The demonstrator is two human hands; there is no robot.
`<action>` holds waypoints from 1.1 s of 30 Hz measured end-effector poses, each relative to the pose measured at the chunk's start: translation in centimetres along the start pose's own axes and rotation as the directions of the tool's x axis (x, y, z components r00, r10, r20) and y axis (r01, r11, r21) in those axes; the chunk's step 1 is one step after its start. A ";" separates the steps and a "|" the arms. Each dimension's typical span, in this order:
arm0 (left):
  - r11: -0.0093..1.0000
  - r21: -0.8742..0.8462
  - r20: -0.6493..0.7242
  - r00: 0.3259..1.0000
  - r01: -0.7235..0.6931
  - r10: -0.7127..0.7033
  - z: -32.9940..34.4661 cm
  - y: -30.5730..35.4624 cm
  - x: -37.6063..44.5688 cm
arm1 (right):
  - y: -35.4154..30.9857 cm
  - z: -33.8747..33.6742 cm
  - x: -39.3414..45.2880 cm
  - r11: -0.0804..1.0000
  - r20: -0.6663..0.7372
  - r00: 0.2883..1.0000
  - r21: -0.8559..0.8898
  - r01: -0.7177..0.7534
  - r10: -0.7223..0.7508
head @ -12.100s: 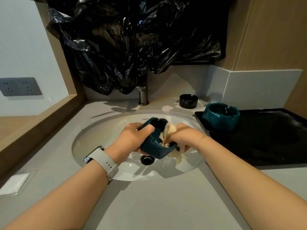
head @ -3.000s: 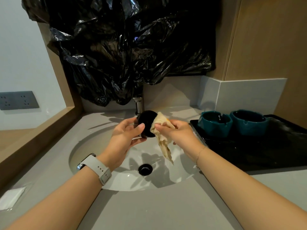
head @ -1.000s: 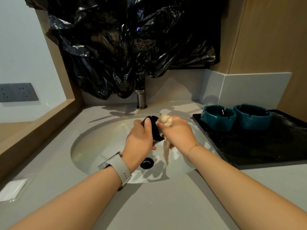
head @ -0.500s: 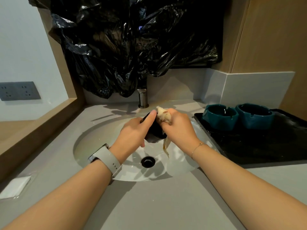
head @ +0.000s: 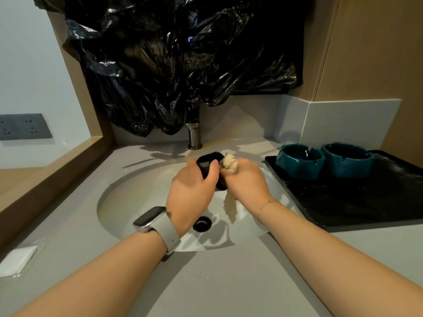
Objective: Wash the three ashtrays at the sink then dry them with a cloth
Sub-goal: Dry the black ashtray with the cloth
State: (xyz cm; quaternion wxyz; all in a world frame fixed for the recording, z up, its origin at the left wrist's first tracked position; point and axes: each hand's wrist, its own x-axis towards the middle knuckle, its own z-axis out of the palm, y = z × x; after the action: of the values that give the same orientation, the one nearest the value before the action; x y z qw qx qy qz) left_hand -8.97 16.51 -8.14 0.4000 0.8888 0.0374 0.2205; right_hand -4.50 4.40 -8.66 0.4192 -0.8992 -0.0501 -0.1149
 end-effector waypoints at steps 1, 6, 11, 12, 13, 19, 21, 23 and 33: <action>1.000 -0.001 0.002 1.000 -0.001 0.001 0.0 0.3 0.0 | 0.0 -0.3 0.1 0.991 -0.058 0.994 -0.109 0.083 -0.089; 0.989 -0.147 0.035 0.999 0.033 -0.028 -0.2 -0.4 0.0 | -0.2 -0.3 -0.1 0.988 -0.063 0.988 -0.066 0.138 -0.142; 0.980 -0.183 0.048 0.997 0.076 -0.068 -0.3 -0.6 0.0 | 0.1 0.4 -0.2 0.986 0.000 0.999 0.164 0.032 -0.033; 0.982 -0.168 0.096 0.993 0.089 -0.073 -0.5 -0.6 0.2 | 0.1 0.1 -0.1 0.985 0.013 0.999 0.169 0.041 -0.044; 0.980 -0.164 0.162 0.983 0.108 -0.082 -1.0 -0.6 0.3 | 0.2 -0.1 0.0 0.986 0.037 0.997 0.158 0.059 -0.065; 0.956 -0.088 0.465 0.860 0.280 -0.209 -2.8 -0.5 1.0 | 0.1 -1.0 -0.4 0.959 0.264 0.927 -0.024 0.284 -0.268; 0.915 -0.144 0.514 0.819 0.377 -0.256 -2.4 -0.5 0.9 | 0.4 -0.9 -0.2 0.975 0.275 0.937 0.101 0.196 -0.217; 0.854 -0.235 0.505 0.809 0.464 -0.300 -2.2 -0.6 1.0 | 0.6 -0.8 0.1 0.976 0.267 0.962 0.217 0.005 -0.064; 0.526 -0.638 0.375 0.824 0.562 -0.426 -1.8 -0.4 1.7 | -0.5 -0.2 -1.3 0.534 0.442 0.890 0.729 -0.429 0.111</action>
State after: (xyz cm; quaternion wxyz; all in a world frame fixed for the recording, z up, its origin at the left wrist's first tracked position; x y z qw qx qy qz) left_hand -8.11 18.42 -6.77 0.7648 0.6230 0.1633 0.0160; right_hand -5.91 4.52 -8.49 0.7795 -0.6084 -0.0273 0.1467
